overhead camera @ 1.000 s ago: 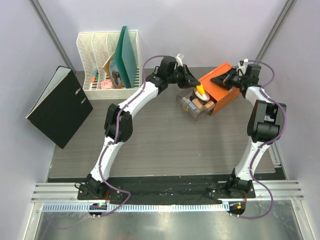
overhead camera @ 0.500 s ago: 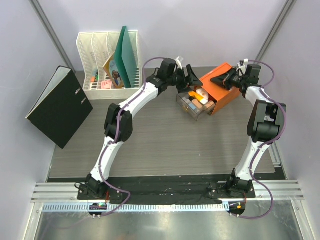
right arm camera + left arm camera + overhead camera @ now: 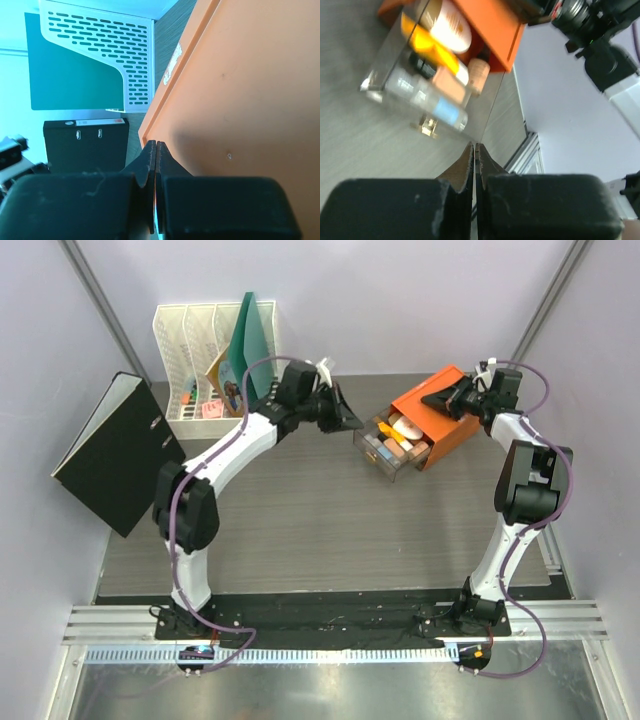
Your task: Organize the makeup
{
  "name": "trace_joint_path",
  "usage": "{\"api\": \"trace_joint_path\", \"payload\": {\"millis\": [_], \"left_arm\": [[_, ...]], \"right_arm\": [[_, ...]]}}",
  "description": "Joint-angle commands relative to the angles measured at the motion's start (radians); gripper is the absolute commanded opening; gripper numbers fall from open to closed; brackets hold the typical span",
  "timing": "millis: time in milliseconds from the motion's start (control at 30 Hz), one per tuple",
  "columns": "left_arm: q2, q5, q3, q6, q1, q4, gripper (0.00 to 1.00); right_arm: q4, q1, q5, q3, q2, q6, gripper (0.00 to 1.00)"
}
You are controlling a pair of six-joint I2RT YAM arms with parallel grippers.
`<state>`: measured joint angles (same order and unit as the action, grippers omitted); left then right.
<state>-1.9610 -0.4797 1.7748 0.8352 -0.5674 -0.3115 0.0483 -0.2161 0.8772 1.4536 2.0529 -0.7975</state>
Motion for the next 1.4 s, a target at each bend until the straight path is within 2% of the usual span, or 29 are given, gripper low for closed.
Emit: {"api": "trace_joint_path", "payload": {"millis": [0,100,233,567,700,867,933,1067,1167,1367], "left_arm": [[0.062,0.012,-0.188,0.039,-0.006,0.081,0.0],[0.016,-0.043,-0.213,0.074,-0.005,0.084,0.0],[-0.094,-0.106,-0.164,0.136,-0.009,0.104,0.0],[-0.335,-0.177,0.138,0.218,-0.042,0.159,0.0],[-0.417,-0.207,0.224,0.339,-0.058,0.3,0.0],[-0.554,-0.212,0.319,0.554,-0.074,0.58,0.0],[-0.604,-0.208,0.41,0.619,-0.08,0.607,0.0],[-0.705,-0.212,0.578,0.639,-0.094,0.562,0.0],[-0.675,-0.206,0.516,0.628,-0.091,0.583,0.0],[-0.471,-0.194,0.23,0.519,-0.051,0.611,0.0]], "right_arm": [[-0.283,-0.034,-0.185,-0.15,0.193,0.152,0.01],[-0.283,-0.034,-0.185,-0.145,0.193,0.153,0.01],[-0.281,-0.034,-0.184,-0.142,0.197,0.152,0.01],[-0.283,-0.032,-0.182,-0.141,0.194,0.15,0.01],[-0.283,-0.034,-0.184,-0.141,0.194,0.15,0.01],[-0.283,-0.034,-0.181,-0.141,0.196,0.152,0.01],[-0.283,-0.034,-0.181,-0.142,0.196,0.152,0.01],[-0.284,-0.034,-0.181,-0.144,0.197,0.15,0.01],[-0.281,-0.034,-0.182,-0.144,0.193,0.152,0.01],[-0.286,-0.034,-0.191,-0.144,0.171,0.162,0.01]]}}
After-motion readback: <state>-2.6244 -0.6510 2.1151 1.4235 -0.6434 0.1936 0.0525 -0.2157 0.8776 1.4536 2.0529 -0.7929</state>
